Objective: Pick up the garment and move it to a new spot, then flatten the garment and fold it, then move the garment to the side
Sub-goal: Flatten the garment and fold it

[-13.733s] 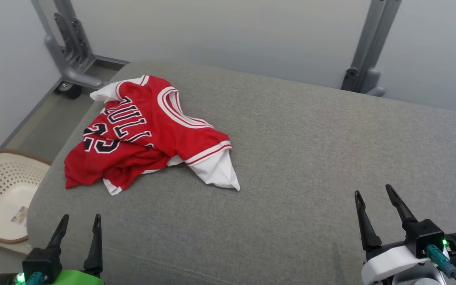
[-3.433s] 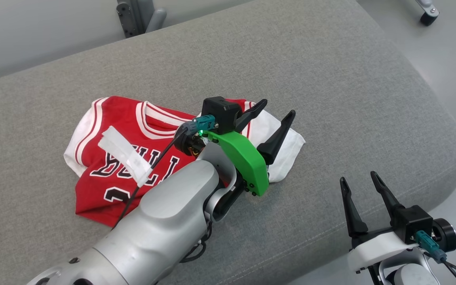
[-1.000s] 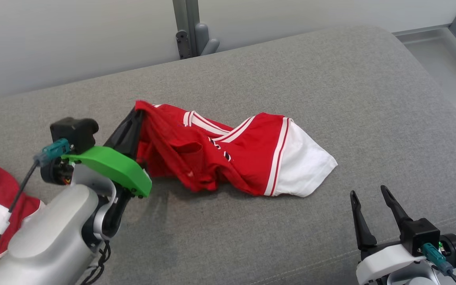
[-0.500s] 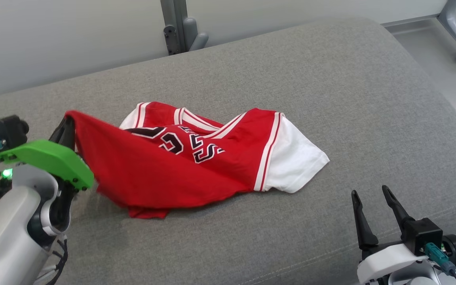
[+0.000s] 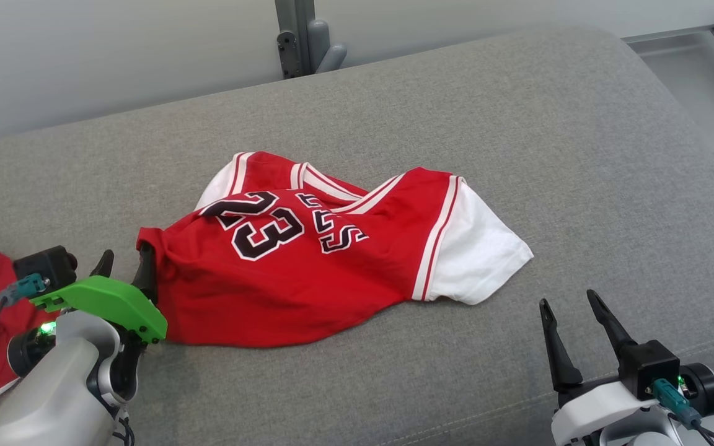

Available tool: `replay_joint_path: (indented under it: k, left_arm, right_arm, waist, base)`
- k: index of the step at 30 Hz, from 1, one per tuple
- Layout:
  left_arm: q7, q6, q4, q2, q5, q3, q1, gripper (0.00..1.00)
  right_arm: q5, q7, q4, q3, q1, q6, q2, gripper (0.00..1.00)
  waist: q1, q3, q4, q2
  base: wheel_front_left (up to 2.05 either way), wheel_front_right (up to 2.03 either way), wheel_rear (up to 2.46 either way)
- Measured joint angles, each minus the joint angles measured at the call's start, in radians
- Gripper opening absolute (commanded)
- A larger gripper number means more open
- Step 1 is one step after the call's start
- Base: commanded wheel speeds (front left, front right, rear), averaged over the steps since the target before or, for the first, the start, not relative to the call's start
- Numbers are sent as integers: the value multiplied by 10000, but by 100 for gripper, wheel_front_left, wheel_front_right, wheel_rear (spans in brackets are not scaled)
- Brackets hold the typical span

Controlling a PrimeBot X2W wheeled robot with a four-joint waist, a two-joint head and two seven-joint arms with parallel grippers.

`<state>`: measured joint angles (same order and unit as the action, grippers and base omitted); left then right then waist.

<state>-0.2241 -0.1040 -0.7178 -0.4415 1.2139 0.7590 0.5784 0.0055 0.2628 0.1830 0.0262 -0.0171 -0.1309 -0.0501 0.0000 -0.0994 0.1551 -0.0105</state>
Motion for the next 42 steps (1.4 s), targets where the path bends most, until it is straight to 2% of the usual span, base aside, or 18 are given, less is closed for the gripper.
replay_joint_path:
  k: [5, 13, 18, 23, 25, 32, 33, 35, 42]
  left_arm:
    - [-245, 245, 67, 65, -217, -69, -368, 100]
    - [-370, 165, 1043, 12, -387, -495, -1783, 100]
    - [-370, 652, 1505, 69, -430, -305, -2525, 100]
    - [-253, 757, 1020, 109, -472, -186, -2501, 100]
    - [-226, 1055, 665, 240, -476, -136, -2355, 100]
    - [-40, 1595, -180, 382, -464, -115, -1714, 100]
    - [46, 1697, -272, 391, -477, -44, -1673, 71]
    - [71, 1852, -366, 431, -477, -4, -1612, 0]
    - [-240, 2098, 211, 543, -508, -263, -1588, 0]
  right_arm:
    - [6, 0, -25, -115, -146, 0, 0, 100]
    - [13, 0, -15, -140, -288, -2, 0, 100]
    - [4, 0, -38, -132, -287, 0, -2, 100]
    - [-8, 0, -46, -84, -223, 0, -2, 100]
    - [-21, 0, -46, -50, -170, 0, 2, 100]
    - [-67, 0, -88, -121, -124, 0, 0, 100]
    - [-67, 0, -88, -134, -124, 0, -2, 100]
    - [-65, 0, -88, -138, -120, 0, 0, 100]
    - [-58, 0, -104, -314, -212, 0, -4, 100]
  waist:
    - [0, 42, -167, 0]
    - [0, 176, -370, 0]
    - [0, 144, -372, 0]
    - [0, 3, -321, 0]
    - [0, -60, -223, 0]
    - [0, -268, -22, 0]
    - [0, -290, 7, 0]
    - [0, -329, 58, 0]
    - [0, -277, -18, 0]
  base:
    - [0, 0, 0]
    - [0, 0, 0]
    - [0, 0, 0]
    - [0, 0, 0]
    - [0, 0, 0]
    - [0, 0, 0]
    - [0, 0, 0]
    - [0, 0, 0]
    - [0, 0, 0]
